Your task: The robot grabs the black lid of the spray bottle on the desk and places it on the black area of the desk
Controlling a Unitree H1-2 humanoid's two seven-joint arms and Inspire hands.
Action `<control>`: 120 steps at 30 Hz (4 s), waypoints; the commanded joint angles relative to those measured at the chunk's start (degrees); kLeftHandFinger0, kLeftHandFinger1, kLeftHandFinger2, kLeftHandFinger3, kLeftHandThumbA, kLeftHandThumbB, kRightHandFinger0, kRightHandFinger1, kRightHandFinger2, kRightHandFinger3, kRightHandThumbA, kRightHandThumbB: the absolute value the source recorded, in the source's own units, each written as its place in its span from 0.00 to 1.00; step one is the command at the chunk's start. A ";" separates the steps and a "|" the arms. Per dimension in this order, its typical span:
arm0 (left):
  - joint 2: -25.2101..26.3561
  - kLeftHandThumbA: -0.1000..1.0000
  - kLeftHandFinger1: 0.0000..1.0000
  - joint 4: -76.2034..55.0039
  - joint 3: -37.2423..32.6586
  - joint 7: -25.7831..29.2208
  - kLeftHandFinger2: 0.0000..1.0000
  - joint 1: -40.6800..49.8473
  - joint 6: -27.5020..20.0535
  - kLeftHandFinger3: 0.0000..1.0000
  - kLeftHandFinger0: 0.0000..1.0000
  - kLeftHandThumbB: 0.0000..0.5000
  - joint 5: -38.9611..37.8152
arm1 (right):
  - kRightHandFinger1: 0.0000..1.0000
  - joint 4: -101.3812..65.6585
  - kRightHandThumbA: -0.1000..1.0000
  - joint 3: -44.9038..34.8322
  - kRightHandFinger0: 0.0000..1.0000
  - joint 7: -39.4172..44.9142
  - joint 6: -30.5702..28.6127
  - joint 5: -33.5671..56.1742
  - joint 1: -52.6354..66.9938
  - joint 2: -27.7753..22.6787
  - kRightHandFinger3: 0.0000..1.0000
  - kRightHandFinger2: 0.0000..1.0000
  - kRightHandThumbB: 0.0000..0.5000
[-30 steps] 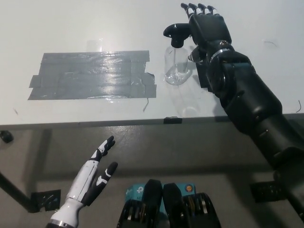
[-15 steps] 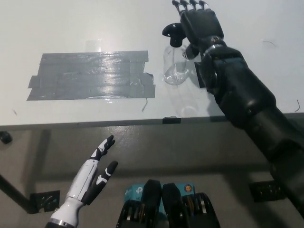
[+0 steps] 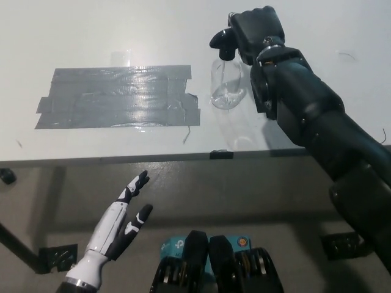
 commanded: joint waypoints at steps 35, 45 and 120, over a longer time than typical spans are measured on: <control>1.52 1.00 1.00 -1.31 -0.27 -0.63 1.00 -1.90 -2.15 1.00 1.00 0.19 0.48 | 0.27 -13.73 0.00 -25.70 0.00 -10.34 -5.56 17.19 -4.47 -5.69 0.77 0.67 0.17; 1.33 1.00 1.00 -1.88 -0.05 -0.70 1.00 -1.59 -0.72 1.00 1.00 0.18 0.69 | 0.30 -11.34 0.00 -31.79 0.00 -11.87 -7.07 21.54 -4.09 -9.89 0.77 0.68 0.21; 1.16 0.48 1.00 0.45 1.39 0.06 1.00 -9.63 0.97 1.00 0.94 0.03 1.94 | 1.00 -77.21 1.00 -35.38 1.00 12.05 -0.65 36.45 25.64 -13.57 1.00 1.00 0.65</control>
